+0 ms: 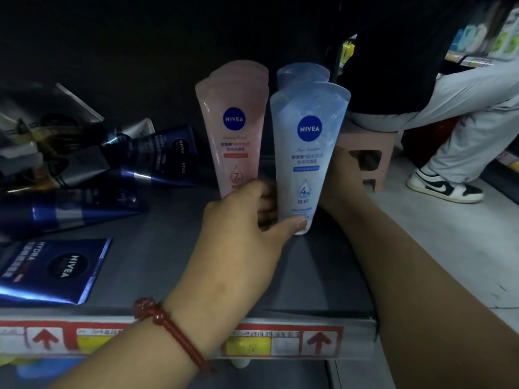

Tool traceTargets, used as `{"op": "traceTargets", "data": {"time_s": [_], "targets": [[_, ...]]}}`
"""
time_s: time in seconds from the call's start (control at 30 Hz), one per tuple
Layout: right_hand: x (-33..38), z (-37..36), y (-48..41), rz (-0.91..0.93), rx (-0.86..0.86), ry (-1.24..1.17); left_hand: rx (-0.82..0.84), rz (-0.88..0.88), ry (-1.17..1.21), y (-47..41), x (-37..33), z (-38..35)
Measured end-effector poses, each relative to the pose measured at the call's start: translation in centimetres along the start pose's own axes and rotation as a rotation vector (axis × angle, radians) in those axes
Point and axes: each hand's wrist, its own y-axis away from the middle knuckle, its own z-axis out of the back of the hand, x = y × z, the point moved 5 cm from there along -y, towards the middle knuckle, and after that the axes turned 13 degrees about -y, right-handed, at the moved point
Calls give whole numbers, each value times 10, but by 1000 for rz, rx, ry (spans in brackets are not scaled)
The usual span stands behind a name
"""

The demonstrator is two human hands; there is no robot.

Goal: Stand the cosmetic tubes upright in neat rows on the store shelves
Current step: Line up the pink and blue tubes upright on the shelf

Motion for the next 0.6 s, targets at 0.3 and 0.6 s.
{"op": "traceTargets", "data": {"time_s": [0.3, 0.6], "targets": [[-3, 5, 16, -79, -3, -197, -37, -16, -15, -1, 2, 0], [24, 51, 93, -252, 89, -858, -90, -5, -172, 3, -4, 5]]}}
